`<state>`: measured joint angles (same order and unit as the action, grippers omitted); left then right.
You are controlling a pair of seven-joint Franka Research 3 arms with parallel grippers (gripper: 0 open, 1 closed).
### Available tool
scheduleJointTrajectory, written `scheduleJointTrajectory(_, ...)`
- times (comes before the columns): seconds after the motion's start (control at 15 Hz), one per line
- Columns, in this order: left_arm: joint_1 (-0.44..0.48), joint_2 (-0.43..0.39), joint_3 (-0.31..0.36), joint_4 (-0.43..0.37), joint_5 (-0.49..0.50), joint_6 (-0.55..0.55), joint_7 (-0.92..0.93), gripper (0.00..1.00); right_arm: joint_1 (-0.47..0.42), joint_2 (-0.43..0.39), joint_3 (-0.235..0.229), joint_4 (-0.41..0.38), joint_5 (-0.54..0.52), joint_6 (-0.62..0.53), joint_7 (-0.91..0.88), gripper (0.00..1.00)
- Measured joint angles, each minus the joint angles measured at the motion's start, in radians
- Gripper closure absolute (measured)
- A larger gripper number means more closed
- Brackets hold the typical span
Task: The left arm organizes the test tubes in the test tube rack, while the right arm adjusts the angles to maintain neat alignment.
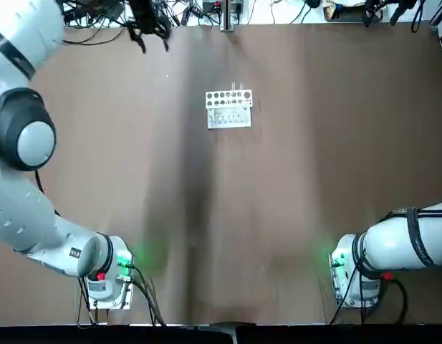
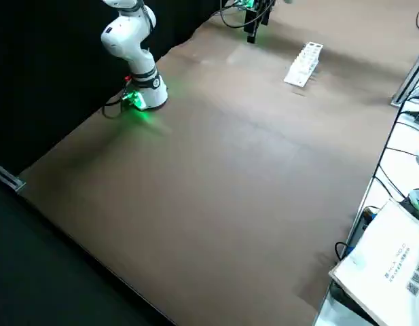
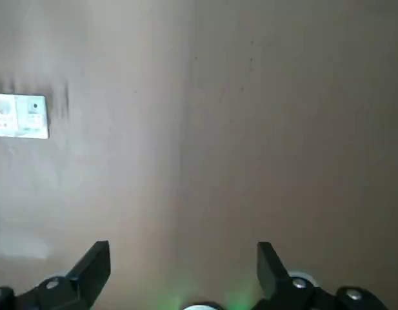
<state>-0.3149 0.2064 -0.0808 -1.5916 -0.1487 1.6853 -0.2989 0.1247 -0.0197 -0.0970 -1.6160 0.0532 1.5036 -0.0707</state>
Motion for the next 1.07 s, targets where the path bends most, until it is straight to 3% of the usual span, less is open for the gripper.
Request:
scheduleJointTrajectory(0.27, -0.139, 0.062, -0.001, 0.000, 0.000, 0.113, -0.186, 0.00, 0.005, 0.000, 0.000, 0.000, 0.002, 0.044, 0.000, 0.00)
scheduleJointTrajectory(0.47, -0.225, 0.130, 0.001, -0.002, 0.003, 0.263, -0.325, 0.00, 0.007, 0.000, 0.000, 0.000, 0.002, 0.044, 0.000, 0.00)
scheduleJointTrajectory(0.73, -0.333, 0.246, 0.003, 0.003, 0.092, 0.467, -0.563, 0.00, 0.014, -0.005, 0.000, 0.000, 0.002, 0.056, 0.000, 0.00)
scheduleJointTrajectory(0.8, -0.379, 0.297, 0.006, 0.026, 0.134, 0.497, -0.655, 0.00, 0.014, -0.012, -0.002, 0.001, 0.002, 0.058, 0.000, 0.00)
scheduleJointTrajectory(1.07, -0.421, 0.342, 0.015, 0.055, 0.150, 0.500, -0.689, 0.00, 0.014, -0.026, -0.008, 0.000, 0.002, 0.058, 0.000, 0.00)
